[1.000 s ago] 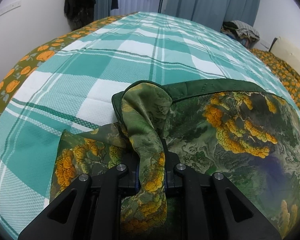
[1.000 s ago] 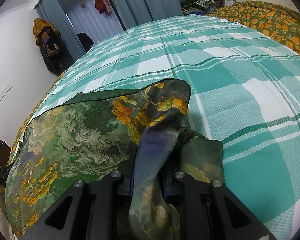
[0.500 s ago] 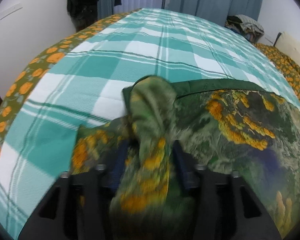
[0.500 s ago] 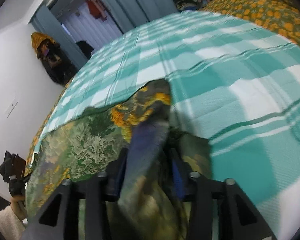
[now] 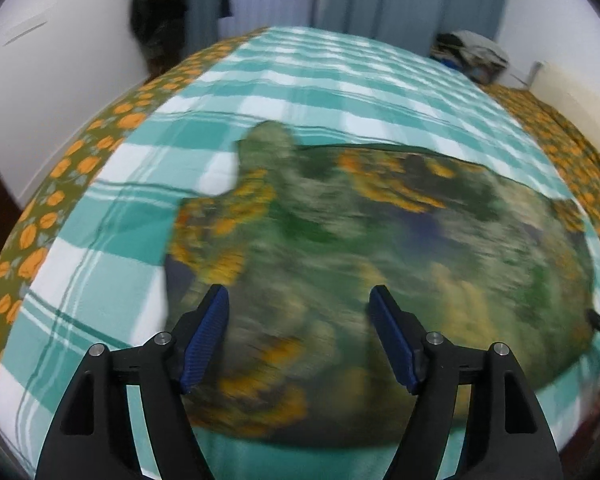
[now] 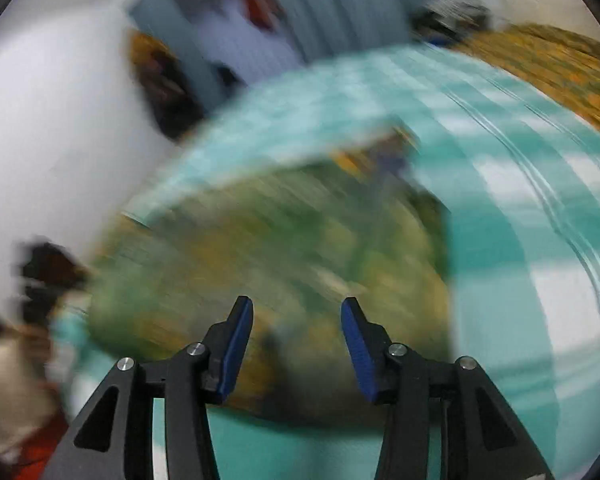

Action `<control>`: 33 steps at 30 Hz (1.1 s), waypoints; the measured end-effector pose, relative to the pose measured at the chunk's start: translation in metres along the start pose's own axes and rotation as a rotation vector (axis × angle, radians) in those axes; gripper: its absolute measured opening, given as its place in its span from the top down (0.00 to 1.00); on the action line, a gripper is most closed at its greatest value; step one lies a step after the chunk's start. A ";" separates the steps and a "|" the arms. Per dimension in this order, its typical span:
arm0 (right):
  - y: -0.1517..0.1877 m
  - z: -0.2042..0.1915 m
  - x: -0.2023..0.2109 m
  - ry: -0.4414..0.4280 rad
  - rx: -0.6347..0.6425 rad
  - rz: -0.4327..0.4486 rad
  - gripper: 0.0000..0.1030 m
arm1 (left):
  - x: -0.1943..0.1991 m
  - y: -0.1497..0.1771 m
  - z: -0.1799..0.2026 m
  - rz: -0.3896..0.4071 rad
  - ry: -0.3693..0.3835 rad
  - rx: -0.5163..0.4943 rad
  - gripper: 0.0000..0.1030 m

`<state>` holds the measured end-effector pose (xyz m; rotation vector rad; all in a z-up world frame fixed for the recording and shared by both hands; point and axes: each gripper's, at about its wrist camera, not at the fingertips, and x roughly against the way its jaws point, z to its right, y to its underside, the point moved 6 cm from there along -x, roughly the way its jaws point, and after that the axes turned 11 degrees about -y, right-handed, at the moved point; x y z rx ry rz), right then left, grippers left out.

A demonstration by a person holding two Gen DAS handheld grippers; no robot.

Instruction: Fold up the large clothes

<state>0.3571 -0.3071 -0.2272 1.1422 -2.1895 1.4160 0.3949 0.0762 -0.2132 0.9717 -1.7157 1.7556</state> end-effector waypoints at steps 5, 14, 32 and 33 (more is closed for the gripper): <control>-0.003 -0.011 0.013 -0.006 0.036 0.068 0.58 | 0.031 -0.008 0.075 0.040 0.129 -0.165 0.22; 0.006 -0.008 0.008 -0.049 0.056 0.059 0.58 | -0.056 -0.047 0.190 -0.137 0.147 -0.285 0.18; 0.005 -0.001 0.004 -0.082 0.038 0.055 0.58 | -0.033 0.009 0.175 -0.109 0.127 -0.370 0.01; 0.006 -0.001 0.004 -0.083 0.034 0.057 0.58 | -0.029 0.014 0.172 -0.112 0.133 -0.367 0.01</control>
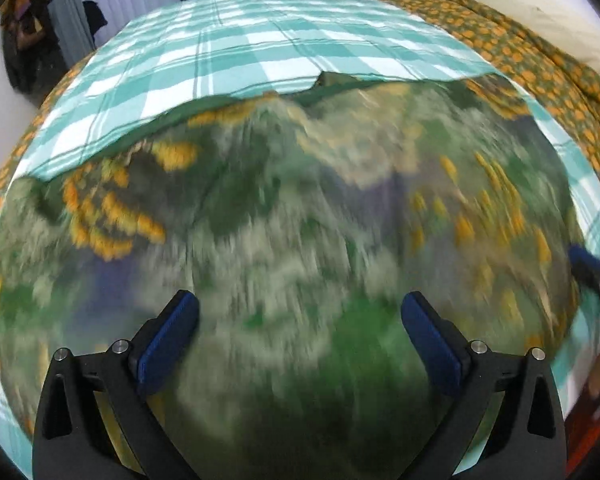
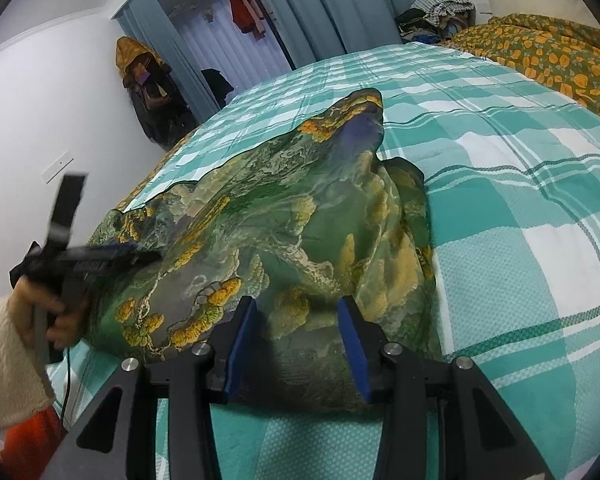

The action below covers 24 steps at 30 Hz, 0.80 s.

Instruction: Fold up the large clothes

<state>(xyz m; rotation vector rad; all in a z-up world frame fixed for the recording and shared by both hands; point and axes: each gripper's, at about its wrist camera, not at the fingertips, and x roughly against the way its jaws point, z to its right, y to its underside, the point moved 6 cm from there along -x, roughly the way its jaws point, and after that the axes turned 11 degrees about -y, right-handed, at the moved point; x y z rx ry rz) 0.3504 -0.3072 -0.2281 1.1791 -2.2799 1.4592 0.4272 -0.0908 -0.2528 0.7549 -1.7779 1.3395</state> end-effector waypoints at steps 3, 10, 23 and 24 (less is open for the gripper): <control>0.001 0.001 0.000 0.007 -0.007 0.007 0.58 | 0.009 0.019 0.000 0.004 0.002 0.008 0.01; 0.006 0.001 0.015 0.027 -0.052 0.010 0.58 | 0.026 0.040 0.006 0.024 -0.024 -0.035 0.01; 0.048 0.042 0.055 -0.038 -0.461 0.035 0.39 | 0.086 0.066 0.027 0.120 0.090 -0.078 0.03; 0.049 0.044 0.050 -0.048 -0.491 0.031 0.39 | 0.088 0.060 0.032 0.133 0.104 -0.078 0.03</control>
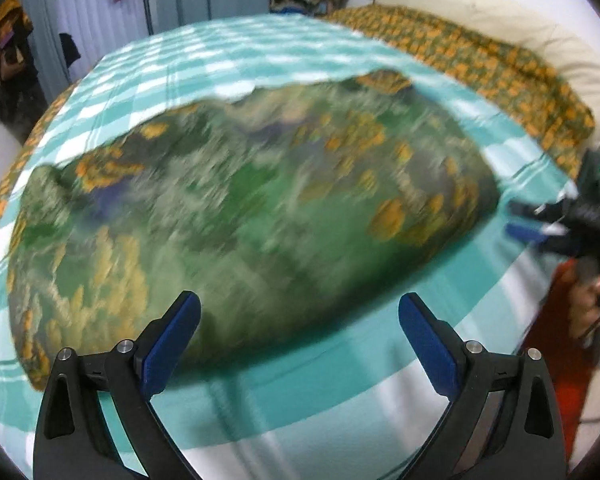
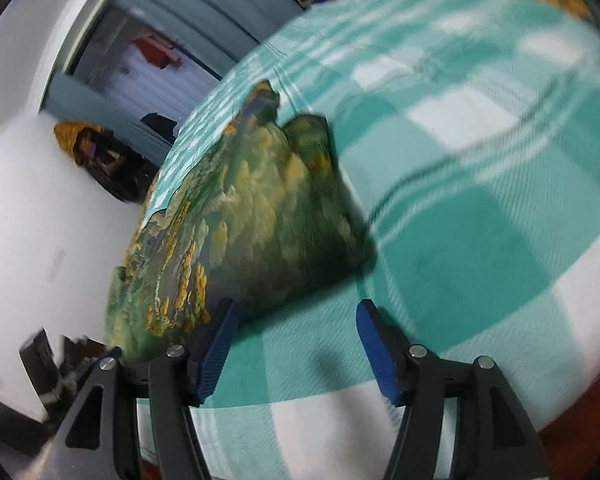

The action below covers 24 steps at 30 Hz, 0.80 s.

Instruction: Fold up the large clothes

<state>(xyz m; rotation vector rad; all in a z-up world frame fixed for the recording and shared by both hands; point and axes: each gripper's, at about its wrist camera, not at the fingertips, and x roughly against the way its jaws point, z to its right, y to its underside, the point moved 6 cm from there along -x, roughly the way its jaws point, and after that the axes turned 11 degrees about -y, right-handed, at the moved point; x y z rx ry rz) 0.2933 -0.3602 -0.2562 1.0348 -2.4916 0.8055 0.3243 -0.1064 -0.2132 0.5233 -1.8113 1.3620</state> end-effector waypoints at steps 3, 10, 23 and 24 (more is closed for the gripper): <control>-0.006 0.003 -0.013 -0.048 -0.060 0.010 0.39 | -0.004 -0.017 0.018 0.020 0.031 -0.033 0.03; -0.034 0.015 -0.044 -0.076 -0.226 0.100 0.26 | -0.073 -0.025 0.034 -0.126 0.037 -0.055 0.02; -0.034 -0.021 -0.034 0.021 0.035 0.195 0.71 | -0.019 -0.052 0.010 -0.113 0.122 0.006 0.09; -0.033 -0.038 -0.029 0.042 0.119 0.201 0.72 | -0.004 -0.069 0.001 -0.085 0.138 0.046 0.09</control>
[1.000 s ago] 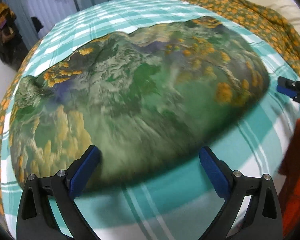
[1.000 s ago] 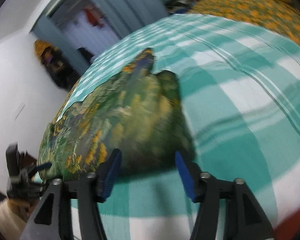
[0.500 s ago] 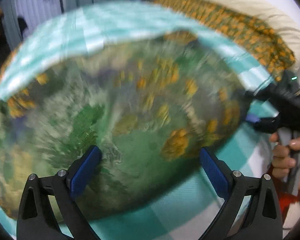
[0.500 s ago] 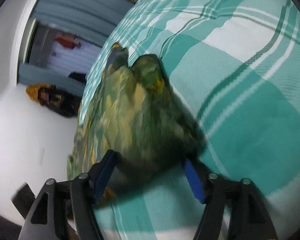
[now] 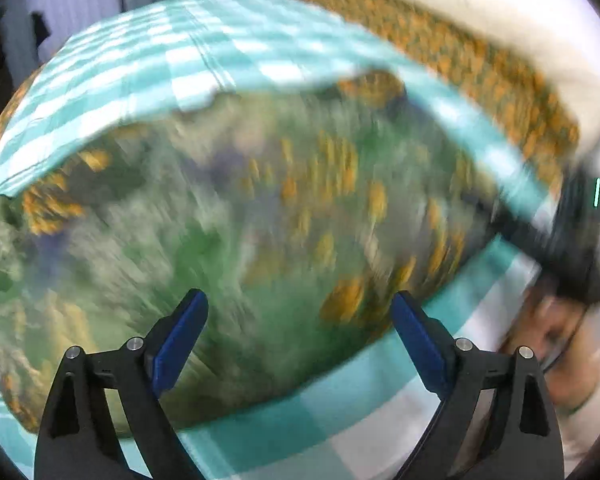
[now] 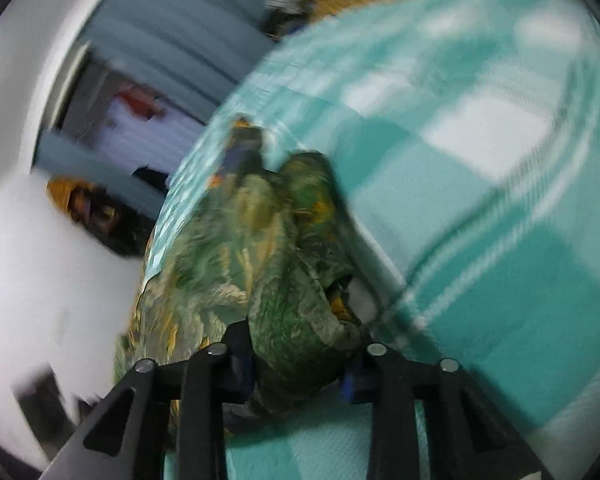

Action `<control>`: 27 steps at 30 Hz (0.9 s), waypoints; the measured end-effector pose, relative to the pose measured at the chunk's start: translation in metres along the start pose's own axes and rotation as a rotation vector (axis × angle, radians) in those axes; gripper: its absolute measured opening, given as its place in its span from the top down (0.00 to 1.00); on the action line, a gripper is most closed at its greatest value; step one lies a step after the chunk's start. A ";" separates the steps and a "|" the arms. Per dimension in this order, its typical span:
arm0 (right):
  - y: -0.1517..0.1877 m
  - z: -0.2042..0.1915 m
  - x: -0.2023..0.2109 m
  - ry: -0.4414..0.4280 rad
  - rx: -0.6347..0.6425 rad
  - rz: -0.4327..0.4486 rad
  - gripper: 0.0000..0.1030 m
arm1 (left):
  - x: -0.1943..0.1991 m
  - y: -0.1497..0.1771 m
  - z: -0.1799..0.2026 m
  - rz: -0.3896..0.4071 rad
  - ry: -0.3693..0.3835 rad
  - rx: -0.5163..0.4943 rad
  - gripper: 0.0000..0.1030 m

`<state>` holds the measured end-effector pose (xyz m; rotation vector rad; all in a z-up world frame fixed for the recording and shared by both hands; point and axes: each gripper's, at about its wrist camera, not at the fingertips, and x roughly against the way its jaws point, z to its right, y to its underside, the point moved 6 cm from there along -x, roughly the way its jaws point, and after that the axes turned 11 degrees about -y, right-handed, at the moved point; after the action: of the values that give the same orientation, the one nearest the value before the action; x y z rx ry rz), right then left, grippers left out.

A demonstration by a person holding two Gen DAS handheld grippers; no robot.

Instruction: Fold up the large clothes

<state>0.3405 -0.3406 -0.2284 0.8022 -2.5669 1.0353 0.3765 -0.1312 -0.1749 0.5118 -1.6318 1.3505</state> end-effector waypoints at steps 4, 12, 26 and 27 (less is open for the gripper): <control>0.002 -0.068 0.019 0.045 0.320 0.051 0.73 | 0.047 -0.052 0.007 0.062 0.096 0.021 0.07; 0.059 -0.198 0.036 -0.002 0.870 0.066 0.73 | 0.057 -0.080 0.073 -0.053 0.080 -0.207 0.05; 0.092 -0.228 0.066 -0.225 0.904 -0.025 0.44 | 0.066 -0.053 -0.024 -0.038 -0.164 -0.162 0.74; 0.089 -0.226 0.069 -0.251 0.864 -0.036 0.44 | 0.067 -0.055 -0.041 -0.040 -0.167 -0.138 0.74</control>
<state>0.2397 -0.1566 -0.0878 1.2130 -2.2076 2.1949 0.4036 -0.0948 -0.0903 0.5838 -1.8261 1.1825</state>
